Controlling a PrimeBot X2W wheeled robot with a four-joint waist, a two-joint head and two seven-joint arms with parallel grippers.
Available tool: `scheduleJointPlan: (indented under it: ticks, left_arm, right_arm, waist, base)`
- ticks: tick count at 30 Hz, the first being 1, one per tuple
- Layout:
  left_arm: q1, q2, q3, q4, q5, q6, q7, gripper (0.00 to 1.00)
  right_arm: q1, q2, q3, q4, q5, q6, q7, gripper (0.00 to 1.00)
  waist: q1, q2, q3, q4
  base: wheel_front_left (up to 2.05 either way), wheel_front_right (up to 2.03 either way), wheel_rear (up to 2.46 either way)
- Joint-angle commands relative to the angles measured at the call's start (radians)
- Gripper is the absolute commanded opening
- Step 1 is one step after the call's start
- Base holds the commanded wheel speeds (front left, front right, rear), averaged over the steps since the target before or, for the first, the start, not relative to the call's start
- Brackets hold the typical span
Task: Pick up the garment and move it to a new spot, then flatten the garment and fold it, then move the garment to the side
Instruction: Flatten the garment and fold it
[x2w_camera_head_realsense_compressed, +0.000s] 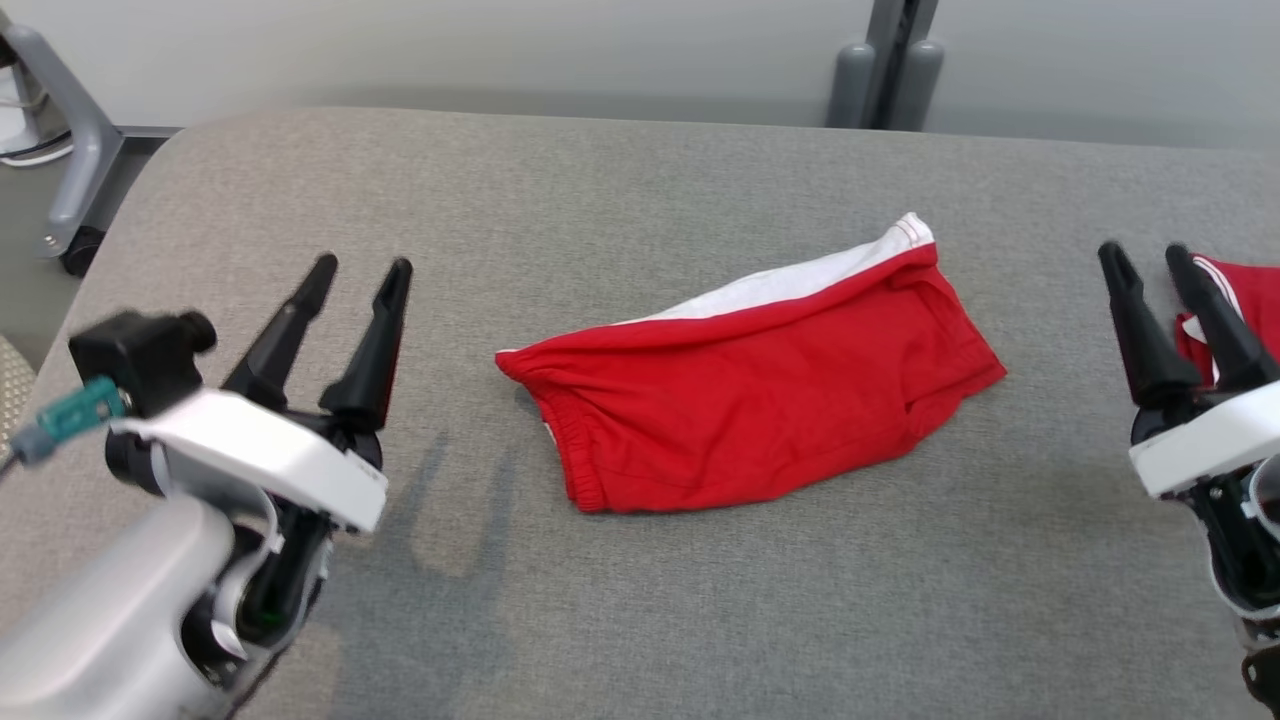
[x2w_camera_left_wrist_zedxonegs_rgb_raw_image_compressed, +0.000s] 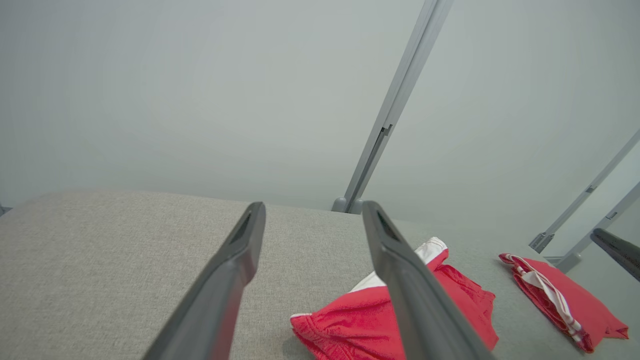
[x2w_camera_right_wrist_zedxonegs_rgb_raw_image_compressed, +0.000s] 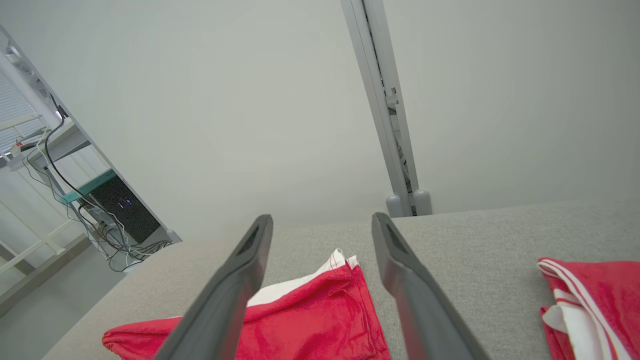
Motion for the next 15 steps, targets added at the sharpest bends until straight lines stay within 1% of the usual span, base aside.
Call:
scheduleJointPlan:
  ticks: [1,3,4,7,11,15]
  left_arm:
    - [0.037,-0.007,0.018,-0.024,0.031,0.031,-0.013,1.00]
    - [0.104,-0.029,0.055,-0.069,0.074,0.076,-0.020,1.00]
    - [0.131,-0.053,0.095,-0.095,0.104,0.093,-0.021,1.00]
    - [0.230,-0.127,0.193,-0.161,0.205,0.110,-0.021,1.00]
    - [0.309,-0.210,0.244,-0.203,0.335,0.086,-0.022,1.00]
    - [0.339,-0.270,0.240,-0.189,0.430,0.052,-0.022,1.00]
  right_arm:
    - [0.017,0.006,-0.004,0.019,-0.013,0.001,-0.012,1.00]
    - [0.022,0.012,-0.006,0.049,-0.021,0.001,-0.013,1.00]
    - [0.017,0.011,-0.005,0.070,-0.023,0.001,-0.004,1.00]
    - [-0.020,-0.002,0.008,0.147,-0.022,0.001,0.032,1.00]
    - [-0.093,-0.027,0.039,0.269,-0.005,0.001,0.097,1.00]
    - [-0.175,-0.058,0.080,0.397,0.013,0.001,0.180,1.00]
  waist:
    - [0.0000,0.0000,-0.008,0.014]
    - [0.0000,0.0000,-0.008,0.027]
    - [0.0000,0.0000,-0.005,0.034]
    - [0.0000,0.0000,0.007,0.064]
    - [0.0000,0.0000,0.030,0.118]
    - [0.0000,0.0000,0.052,0.173]
  base:
    - [0.00,0.00,0.00]
    - [0.00,0.00,0.00]
    - [0.00,0.00,0.00]
    - [0.00,0.00,0.00]
    - [0.00,0.00,0.00]
    - [0.00,0.00,0.00]
